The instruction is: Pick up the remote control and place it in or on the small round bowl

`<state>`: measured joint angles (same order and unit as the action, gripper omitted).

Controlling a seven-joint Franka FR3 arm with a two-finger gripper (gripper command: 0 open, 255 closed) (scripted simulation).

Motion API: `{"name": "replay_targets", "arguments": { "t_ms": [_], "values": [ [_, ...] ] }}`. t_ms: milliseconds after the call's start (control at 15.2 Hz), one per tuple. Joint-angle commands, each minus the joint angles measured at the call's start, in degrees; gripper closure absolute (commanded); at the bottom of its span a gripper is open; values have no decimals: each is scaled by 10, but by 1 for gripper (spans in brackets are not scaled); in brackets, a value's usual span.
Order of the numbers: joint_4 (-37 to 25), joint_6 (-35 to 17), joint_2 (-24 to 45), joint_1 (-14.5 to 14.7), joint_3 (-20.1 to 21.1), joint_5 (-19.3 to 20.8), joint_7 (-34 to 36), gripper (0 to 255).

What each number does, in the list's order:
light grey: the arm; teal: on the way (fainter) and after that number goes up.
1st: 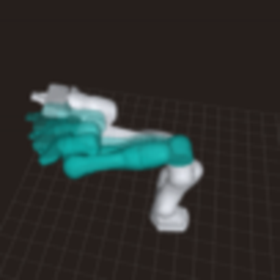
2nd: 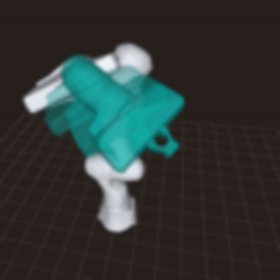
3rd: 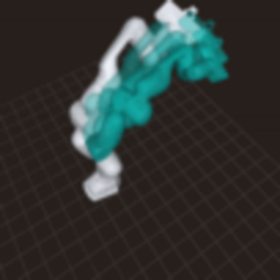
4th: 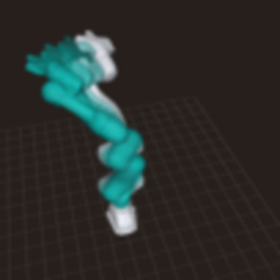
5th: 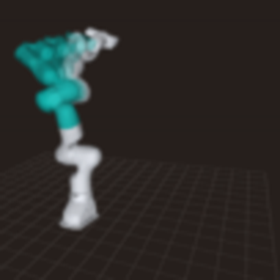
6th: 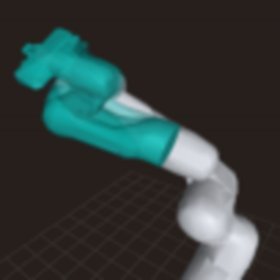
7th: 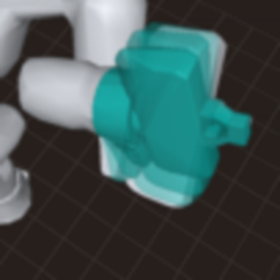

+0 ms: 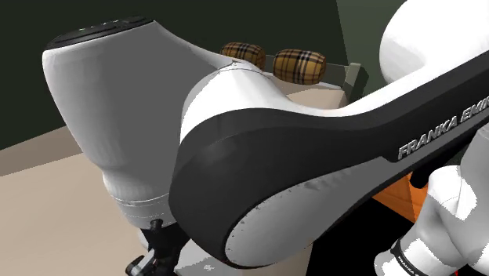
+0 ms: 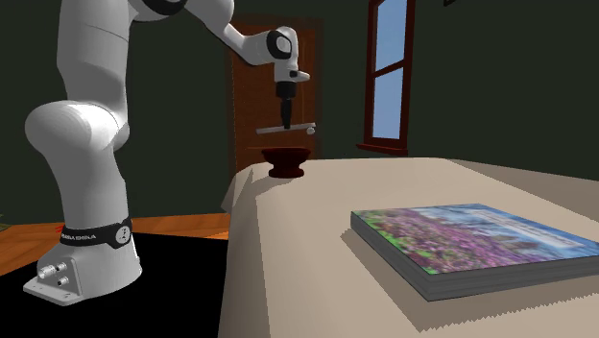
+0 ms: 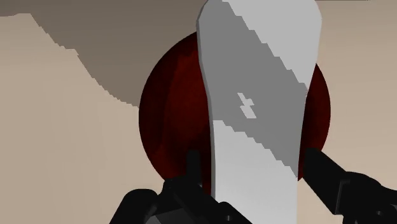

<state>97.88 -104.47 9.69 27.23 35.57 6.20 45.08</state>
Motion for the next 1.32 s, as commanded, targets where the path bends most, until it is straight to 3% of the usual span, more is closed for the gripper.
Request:
{"name": "replay_targets", "arguments": {
  "t_ms": [0, 726, 1254],
  "values": [
    [11, -12, 1, 2, 1, 1, 5, 255],
    [75, -91, 21, 4, -3, 16, 16, 255],
    [76, -93, 22, 4, -3, 17, 16, 255]
  ]
}}
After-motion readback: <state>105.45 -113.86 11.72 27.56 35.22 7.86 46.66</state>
